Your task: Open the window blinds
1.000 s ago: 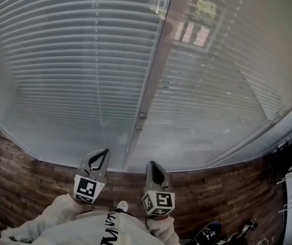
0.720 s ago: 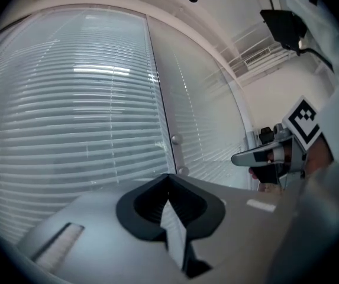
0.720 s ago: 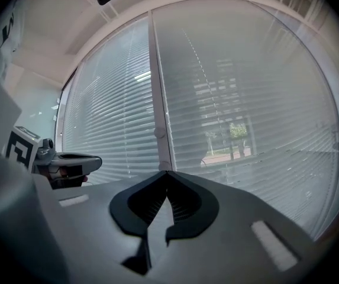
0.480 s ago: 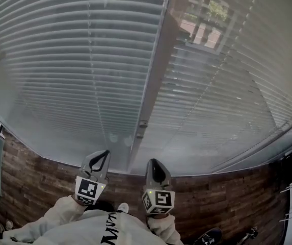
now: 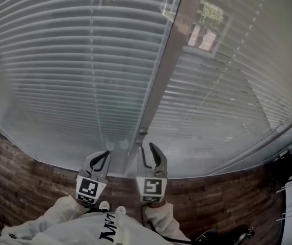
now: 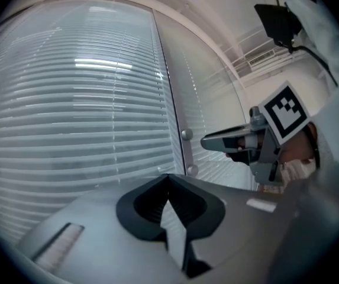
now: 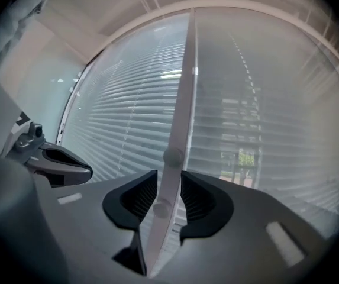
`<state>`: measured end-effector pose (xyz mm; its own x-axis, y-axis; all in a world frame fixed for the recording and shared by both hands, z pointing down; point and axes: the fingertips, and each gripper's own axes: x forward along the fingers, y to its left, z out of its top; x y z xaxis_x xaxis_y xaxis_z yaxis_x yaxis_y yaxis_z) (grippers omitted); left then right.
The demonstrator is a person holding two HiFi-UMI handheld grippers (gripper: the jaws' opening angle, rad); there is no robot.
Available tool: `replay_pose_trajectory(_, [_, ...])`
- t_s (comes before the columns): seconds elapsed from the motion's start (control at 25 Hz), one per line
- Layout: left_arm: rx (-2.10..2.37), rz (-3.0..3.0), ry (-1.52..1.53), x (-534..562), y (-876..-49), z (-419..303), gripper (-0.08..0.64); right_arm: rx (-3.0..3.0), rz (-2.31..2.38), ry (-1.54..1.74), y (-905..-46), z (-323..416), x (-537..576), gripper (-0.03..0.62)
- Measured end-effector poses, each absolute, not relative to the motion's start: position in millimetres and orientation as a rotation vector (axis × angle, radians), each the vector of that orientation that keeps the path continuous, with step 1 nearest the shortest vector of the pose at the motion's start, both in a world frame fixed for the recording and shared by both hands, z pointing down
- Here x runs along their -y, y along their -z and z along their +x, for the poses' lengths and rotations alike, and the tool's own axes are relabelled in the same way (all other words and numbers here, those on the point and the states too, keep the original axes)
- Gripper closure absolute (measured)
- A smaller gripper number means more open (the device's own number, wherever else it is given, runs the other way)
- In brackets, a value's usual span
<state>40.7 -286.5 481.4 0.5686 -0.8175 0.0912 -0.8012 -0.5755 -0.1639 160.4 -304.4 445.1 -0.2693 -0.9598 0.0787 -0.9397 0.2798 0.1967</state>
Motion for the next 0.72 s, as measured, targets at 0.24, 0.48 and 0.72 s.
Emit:
replay_pose_trajectory(0.24, [-1.373, -2.7, 0.229, 293.2, -488.7, 35.3, 0.56, 2.204, 1.701, 0.377, -441.0, 147.4, 332.5, 0.425])
replay_pose_trajectory(0.48, [-1.371, -2.701, 0.217, 304.5, -480.1, 29.2, 0.56, 2.136, 1.725, 0.423, -421.9, 147.9, 339.0, 0.425])
replay_pose_trajectory(0.72, [-1.369, -2.716, 0.18, 311.9, -485.5, 29.4, 0.56, 2.052, 1.714, 0.472, -425.5, 147.0, 343.0, 0.425])
